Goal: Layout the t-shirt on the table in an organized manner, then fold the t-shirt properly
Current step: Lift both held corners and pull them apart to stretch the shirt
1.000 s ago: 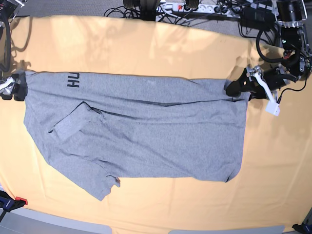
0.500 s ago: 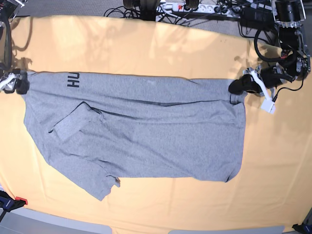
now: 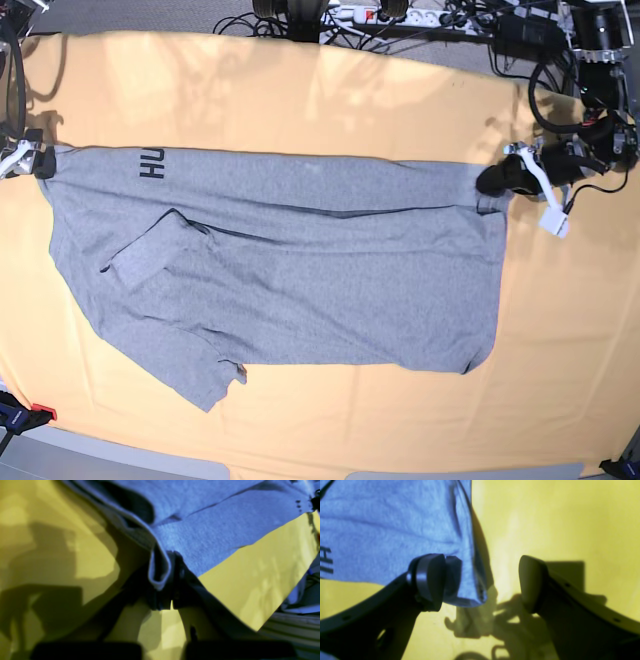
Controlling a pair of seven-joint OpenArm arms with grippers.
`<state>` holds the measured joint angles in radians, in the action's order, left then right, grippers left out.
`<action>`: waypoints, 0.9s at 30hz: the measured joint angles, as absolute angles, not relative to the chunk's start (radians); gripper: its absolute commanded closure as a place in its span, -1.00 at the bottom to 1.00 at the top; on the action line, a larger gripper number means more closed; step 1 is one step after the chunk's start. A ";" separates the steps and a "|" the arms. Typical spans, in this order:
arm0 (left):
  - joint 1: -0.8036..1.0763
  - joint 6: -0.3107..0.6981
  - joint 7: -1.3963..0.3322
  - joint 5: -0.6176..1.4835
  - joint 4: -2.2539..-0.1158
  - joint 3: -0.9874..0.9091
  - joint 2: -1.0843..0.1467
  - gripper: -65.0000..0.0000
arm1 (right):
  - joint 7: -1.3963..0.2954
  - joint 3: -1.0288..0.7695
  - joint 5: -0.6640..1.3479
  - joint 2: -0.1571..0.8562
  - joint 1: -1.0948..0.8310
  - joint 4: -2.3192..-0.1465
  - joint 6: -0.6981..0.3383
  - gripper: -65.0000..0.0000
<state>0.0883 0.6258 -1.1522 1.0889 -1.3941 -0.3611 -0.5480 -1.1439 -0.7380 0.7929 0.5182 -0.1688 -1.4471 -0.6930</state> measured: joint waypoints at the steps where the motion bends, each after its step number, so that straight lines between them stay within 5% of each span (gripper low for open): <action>1: 0.088 0.626 -1.152 1.087 -1.394 -0.361 -0.556 1.00 | -1.118 -0.738 0.793 0.516 -0.183 -1.437 -0.693 -0.44; 13: 0.072 0.622 -1.152 1.069 -1.391 -0.361 -0.584 1.00 | -1.030 -0.748 1.040 0.495 -0.185 -1.211 -0.701 -0.44; 23: 0.072 0.622 -1.152 1.069 -1.391 -0.361 -0.585 1.00 | -1.184 -0.750 1.247 0.437 -0.182 -1.208 -0.708 -0.42; 25: 0.072 0.622 -1.152 1.068 -1.391 -0.361 -0.585 1.00 | -1.185 -0.750 1.246 0.437 -0.182 -1.208 -0.708 -0.20; 27: 0.072 0.622 -1.152 1.068 -1.391 -0.361 -0.585 1.00 | -1.198 -0.749 1.228 0.437 -0.182 -1.206 -0.705 0.30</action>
<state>0.0719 0.6220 -1.1519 1.0683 -1.3911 -0.3607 -0.5846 -1.1980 -0.7490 1.2282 0.4370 -0.1822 -1.2064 -0.7048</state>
